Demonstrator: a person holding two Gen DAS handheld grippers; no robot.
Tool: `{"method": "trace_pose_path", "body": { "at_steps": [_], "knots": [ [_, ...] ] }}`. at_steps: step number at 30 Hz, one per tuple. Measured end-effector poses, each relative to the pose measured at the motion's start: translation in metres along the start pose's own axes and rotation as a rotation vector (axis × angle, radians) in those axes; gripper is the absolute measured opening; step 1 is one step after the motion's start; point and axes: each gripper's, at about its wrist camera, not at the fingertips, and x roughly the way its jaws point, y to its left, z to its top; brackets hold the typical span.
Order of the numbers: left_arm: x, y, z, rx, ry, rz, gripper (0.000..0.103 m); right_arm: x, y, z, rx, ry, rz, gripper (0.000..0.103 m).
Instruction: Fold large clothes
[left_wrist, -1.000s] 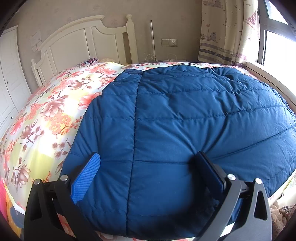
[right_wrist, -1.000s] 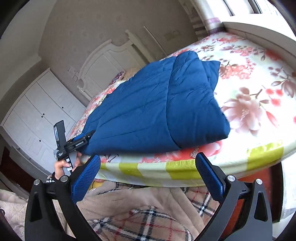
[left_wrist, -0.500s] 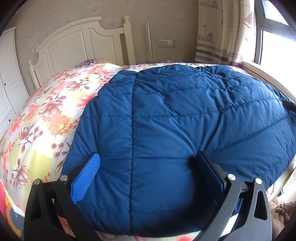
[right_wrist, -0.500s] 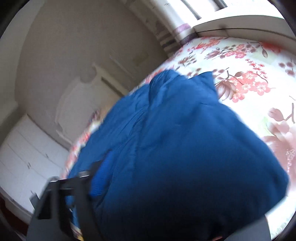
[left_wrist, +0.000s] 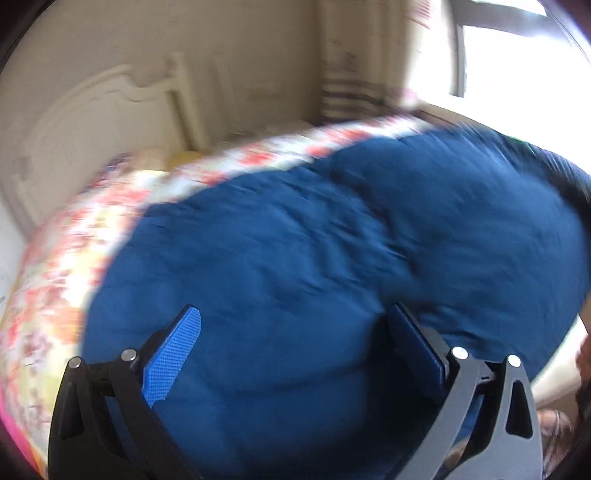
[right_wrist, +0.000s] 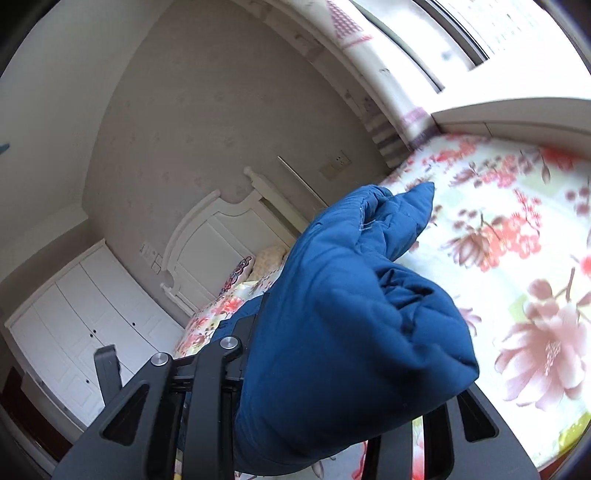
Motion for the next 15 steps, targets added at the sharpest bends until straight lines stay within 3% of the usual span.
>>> {"method": "trace_pose_path", "body": {
  "at_steps": [3, 5, 8, 10, 12, 15],
  "knots": [
    [-0.008, -0.015, -0.017, 0.095, -0.044, -0.002, 0.1, 0.0, 0.015, 0.006, -0.051, -0.01, -0.017, 0.036],
    [-0.02, 0.008, -0.019, 0.037, -0.038, -0.062, 0.1, 0.002, 0.035, 0.013, -0.11, -0.017, -0.035, 0.036],
    [-0.055, 0.078, -0.024, -0.162, -0.111, -0.09, 0.1, 0.009, 0.083, 0.02, -0.259, -0.03, -0.04, 0.036],
    [-0.084, 0.14, -0.034, -0.344, -0.194, -0.086, 0.101, 0.022, 0.133, 0.019, -0.424, -0.028, -0.035, 0.036],
    [-0.113, 0.2, -0.05, -0.539, -0.267, -0.054, 0.1, 0.044, 0.194, 0.002, -0.635, -0.021, -0.023, 0.036],
    [-0.147, 0.251, -0.073, -0.696, -0.35, 0.015, 0.1, 0.077, 0.262, -0.042, -0.887, 0.009, 0.006, 0.036]
  ]
}}
